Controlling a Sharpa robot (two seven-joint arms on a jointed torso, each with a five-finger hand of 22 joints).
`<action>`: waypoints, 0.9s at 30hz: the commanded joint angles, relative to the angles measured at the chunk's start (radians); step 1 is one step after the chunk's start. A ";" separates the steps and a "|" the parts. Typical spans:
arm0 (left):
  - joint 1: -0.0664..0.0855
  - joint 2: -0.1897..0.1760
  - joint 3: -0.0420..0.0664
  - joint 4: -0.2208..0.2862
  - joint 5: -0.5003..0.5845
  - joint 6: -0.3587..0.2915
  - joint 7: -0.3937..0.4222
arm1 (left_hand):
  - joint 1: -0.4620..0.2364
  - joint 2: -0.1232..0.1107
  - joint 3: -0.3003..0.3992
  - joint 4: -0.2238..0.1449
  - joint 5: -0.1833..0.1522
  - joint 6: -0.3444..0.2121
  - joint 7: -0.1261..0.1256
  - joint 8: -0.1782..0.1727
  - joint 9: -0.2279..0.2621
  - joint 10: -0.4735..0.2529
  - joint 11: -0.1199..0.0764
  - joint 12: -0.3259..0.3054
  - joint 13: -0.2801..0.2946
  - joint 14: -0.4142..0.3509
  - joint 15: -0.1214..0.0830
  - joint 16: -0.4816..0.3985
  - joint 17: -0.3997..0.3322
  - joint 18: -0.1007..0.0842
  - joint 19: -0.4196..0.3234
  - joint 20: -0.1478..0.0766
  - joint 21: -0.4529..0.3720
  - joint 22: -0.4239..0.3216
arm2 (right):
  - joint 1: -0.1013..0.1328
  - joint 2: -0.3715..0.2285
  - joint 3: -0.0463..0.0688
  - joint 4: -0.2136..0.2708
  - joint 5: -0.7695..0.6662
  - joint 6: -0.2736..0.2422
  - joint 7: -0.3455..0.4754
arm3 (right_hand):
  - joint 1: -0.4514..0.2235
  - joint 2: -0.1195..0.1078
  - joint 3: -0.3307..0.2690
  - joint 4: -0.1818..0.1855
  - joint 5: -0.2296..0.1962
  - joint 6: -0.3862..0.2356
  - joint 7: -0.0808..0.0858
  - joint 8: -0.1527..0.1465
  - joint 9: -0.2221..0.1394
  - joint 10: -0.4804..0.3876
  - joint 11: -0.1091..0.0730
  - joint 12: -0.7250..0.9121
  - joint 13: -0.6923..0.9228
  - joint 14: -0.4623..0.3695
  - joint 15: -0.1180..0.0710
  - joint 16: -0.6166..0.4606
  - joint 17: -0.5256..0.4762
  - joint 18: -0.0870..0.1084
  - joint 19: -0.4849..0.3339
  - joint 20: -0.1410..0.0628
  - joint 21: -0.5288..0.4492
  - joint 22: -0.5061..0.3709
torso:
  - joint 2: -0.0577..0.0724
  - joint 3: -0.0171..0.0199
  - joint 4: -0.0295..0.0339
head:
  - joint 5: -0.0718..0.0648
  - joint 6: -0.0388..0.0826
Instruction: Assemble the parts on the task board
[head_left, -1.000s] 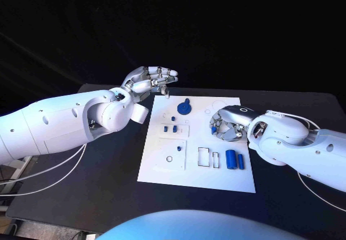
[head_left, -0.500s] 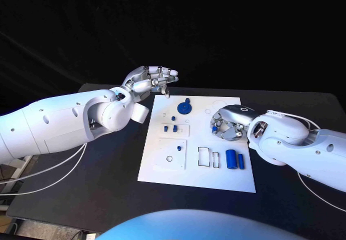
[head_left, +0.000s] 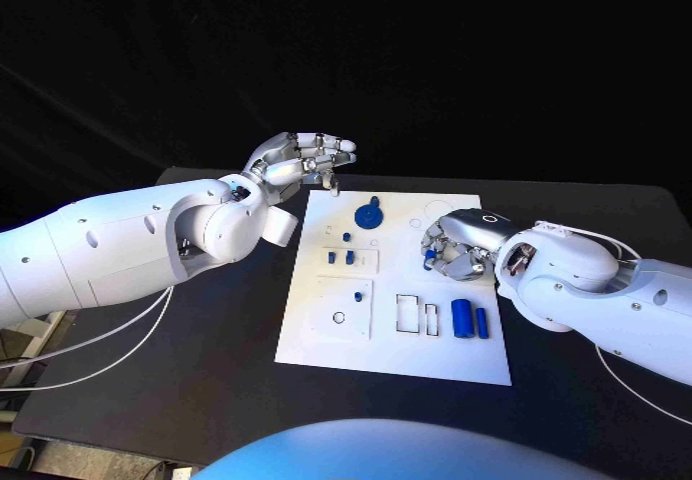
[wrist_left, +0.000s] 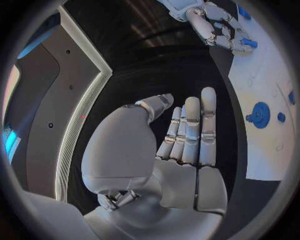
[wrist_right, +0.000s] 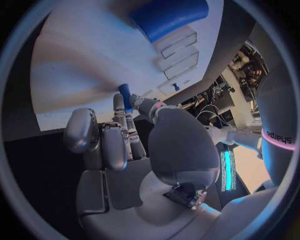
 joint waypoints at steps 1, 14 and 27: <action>0.001 0.002 0.000 -0.001 -0.001 0.016 0.005 | 0.004 0.007 0.002 -0.006 0.004 -0.006 0.030 0.004 0.001 -0.009 -0.001 0.004 0.002 -0.007 -0.003 0.005 -0.001 0.007 0.000 0.006 -0.001 0.000 | -0.001 -0.004 0.000 0.011 -0.013 -0.042 0.003 | 0.021 0.016 0.008 -0.005 0.000 -0.002 0.000 0.038 0.041 -0.002 0.003 -0.006 0.000 0.031 -0.003 0.007 0.002 -0.020 -0.002 -0.006 0.002 0.001 | 0.000 0.0005 0.0004 | 0.000 0.001; 0.001 0.005 0.000 -0.009 -0.001 0.016 0.005 | 0.005 0.008 0.003 -0.006 0.004 -0.007 0.030 0.005 0.002 -0.010 -0.001 0.005 0.002 -0.008 -0.003 0.006 -0.002 0.007 0.001 0.006 0.000 0.000 | 0.021 -0.062 0.011 0.129 0.038 -0.098 0.023 | 0.022 0.007 0.013 -0.016 0.003 -0.009 0.003 0.044 0.047 -0.008 0.006 -0.011 0.000 0.031 -0.001 0.008 0.004 -0.020 -0.001 -0.005 0.004 0.004 | -0.001 -0.0010 -0.0007 | 0.002 0.009; 0.001 0.011 0.000 -0.012 -0.001 0.017 0.005 | 0.005 0.008 0.003 -0.006 0.004 -0.007 0.030 0.005 0.002 -0.010 -0.001 0.005 0.002 -0.008 -0.003 0.006 -0.002 0.007 0.001 0.006 0.000 0.000 | 0.014 0.003 0.011 0.216 0.063 -0.123 0.055 | 0.023 0.007 0.017 -0.020 0.007 -0.013 0.006 0.045 0.050 -0.011 0.008 -0.014 0.000 0.031 0.000 0.009 0.004 -0.019 -0.003 -0.004 -0.001 0.002 | -0.001 -0.0014 -0.0019 | 0.018 0.007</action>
